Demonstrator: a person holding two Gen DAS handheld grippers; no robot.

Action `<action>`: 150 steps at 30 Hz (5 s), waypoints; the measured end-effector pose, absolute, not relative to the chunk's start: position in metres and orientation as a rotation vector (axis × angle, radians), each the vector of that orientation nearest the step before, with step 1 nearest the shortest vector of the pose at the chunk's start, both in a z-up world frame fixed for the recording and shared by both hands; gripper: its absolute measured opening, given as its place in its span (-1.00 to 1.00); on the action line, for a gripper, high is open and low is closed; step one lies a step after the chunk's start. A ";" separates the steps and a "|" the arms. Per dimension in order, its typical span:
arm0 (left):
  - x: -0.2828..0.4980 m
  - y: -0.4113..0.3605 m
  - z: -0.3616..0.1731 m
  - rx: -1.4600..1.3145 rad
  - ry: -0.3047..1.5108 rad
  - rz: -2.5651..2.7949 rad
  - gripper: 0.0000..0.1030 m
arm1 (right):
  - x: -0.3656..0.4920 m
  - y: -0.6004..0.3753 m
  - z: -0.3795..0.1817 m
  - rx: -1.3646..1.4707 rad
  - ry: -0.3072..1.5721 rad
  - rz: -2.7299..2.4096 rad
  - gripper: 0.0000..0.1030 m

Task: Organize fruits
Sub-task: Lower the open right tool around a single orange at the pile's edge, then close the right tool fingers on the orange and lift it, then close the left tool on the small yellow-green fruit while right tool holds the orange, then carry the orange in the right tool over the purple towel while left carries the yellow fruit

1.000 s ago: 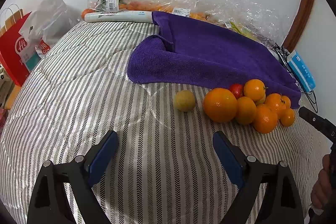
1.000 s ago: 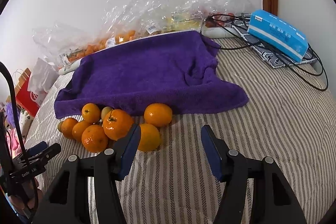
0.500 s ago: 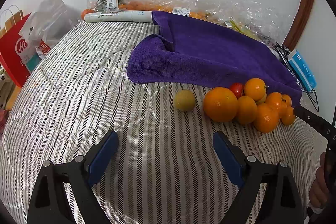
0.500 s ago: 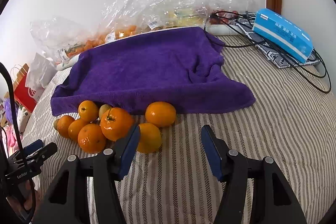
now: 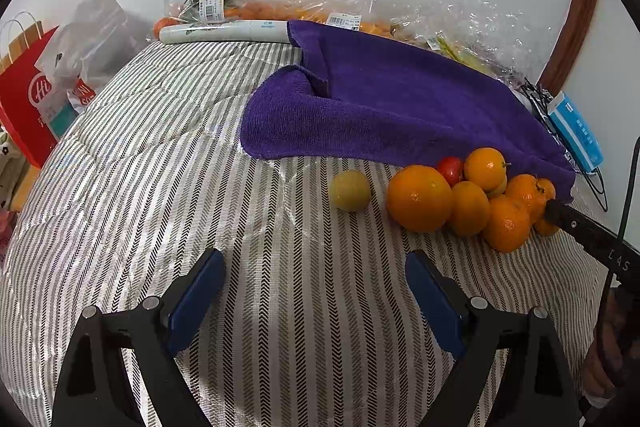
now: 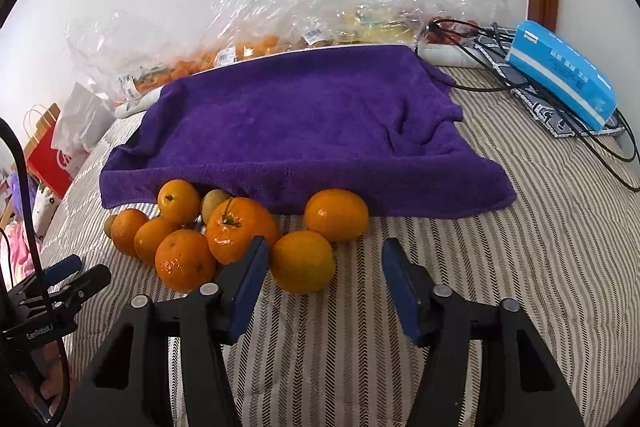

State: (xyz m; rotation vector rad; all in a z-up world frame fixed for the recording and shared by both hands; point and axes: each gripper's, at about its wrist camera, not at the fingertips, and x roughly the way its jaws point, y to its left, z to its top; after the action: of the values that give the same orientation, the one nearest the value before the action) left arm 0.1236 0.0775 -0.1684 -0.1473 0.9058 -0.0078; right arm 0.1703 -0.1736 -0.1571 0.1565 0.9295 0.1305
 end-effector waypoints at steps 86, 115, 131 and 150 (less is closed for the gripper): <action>0.147 0.064 -0.151 -0.081 0.888 0.020 0.16 | 0.136 -0.219 -0.153 0.157 0.866 0.237 -0.31; 0.168 0.064 -0.168 -0.134 0.890 -0.026 -0.54 | 0.140 -0.211 -0.160 0.163 0.917 0.351 -0.31; 0.156 0.062 -0.129 -0.129 0.816 -0.047 -0.54 | 0.138 -0.212 -0.136 0.156 0.893 0.307 -0.31; 0.244 0.038 -0.099 -0.084 0.737 -0.039 -0.54 | 0.234 -0.190 -0.053 0.097 0.707 0.269 -0.31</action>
State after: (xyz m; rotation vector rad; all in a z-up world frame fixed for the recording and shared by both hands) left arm 0.2437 0.0379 -0.0994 -0.0841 0.7374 -0.0392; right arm 0.2341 -0.1899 -0.0529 0.0971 0.7074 0.2687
